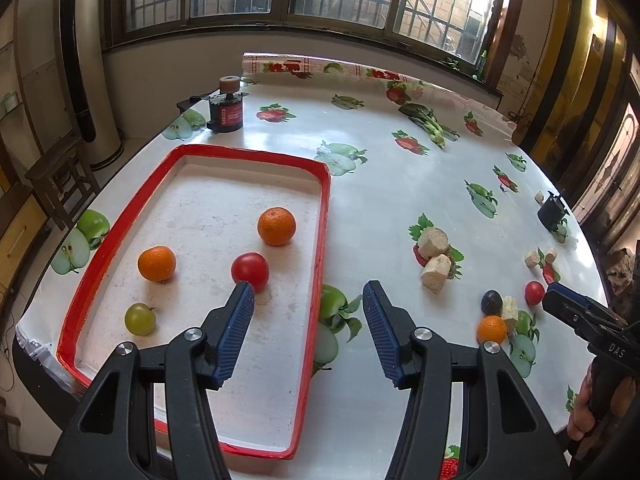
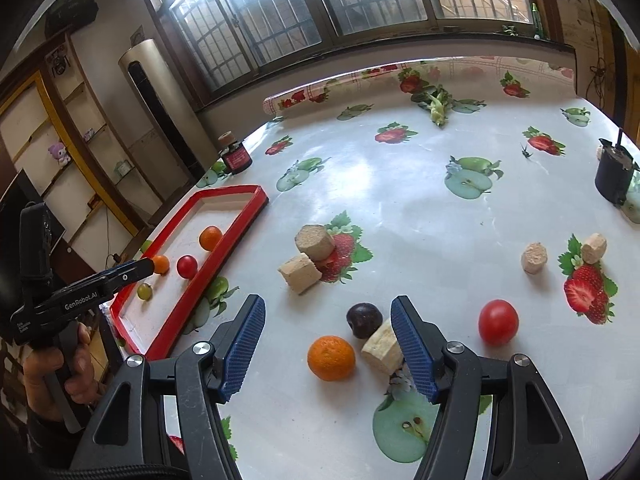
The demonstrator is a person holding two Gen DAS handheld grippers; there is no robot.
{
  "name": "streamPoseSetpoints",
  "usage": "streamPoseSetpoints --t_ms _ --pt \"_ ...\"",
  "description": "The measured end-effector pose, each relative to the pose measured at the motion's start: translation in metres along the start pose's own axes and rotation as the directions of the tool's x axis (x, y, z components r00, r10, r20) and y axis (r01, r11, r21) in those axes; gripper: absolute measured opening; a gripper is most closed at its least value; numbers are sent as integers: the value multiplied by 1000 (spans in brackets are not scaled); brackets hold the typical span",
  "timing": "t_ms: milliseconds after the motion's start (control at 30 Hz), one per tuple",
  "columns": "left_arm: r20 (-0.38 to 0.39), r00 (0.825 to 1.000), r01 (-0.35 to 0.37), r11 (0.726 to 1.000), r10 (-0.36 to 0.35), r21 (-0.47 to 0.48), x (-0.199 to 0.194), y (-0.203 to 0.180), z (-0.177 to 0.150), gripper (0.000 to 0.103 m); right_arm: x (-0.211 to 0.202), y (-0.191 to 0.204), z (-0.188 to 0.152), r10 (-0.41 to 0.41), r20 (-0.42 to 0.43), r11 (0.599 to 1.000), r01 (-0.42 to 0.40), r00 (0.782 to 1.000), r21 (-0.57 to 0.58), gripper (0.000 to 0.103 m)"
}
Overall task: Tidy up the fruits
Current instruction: 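Move both open grippers back toward the remaining orange and tomato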
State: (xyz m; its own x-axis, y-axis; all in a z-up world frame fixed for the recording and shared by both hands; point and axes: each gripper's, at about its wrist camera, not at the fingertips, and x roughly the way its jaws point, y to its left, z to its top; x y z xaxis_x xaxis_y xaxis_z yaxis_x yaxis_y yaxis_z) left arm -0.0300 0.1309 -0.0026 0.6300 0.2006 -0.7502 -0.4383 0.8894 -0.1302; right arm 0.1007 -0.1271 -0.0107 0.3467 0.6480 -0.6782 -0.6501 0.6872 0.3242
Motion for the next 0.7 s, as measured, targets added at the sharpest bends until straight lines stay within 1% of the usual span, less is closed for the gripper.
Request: streamPoseSetpoints --t_ms 367,600,700 --pt "-65 994 98 991 -92 94 13 -59 -14 55 -32 -43 -32 -115 6 992 115 993 51 68" --pt "-103 985 155 973 -139 169 17 -100 -26 55 -49 -73 -37 -171 25 981 168 985 102 68" --pt "-128 979 185 962 -161 200 22 -116 -31 55 -51 -82 -37 -190 30 976 185 981 114 68"
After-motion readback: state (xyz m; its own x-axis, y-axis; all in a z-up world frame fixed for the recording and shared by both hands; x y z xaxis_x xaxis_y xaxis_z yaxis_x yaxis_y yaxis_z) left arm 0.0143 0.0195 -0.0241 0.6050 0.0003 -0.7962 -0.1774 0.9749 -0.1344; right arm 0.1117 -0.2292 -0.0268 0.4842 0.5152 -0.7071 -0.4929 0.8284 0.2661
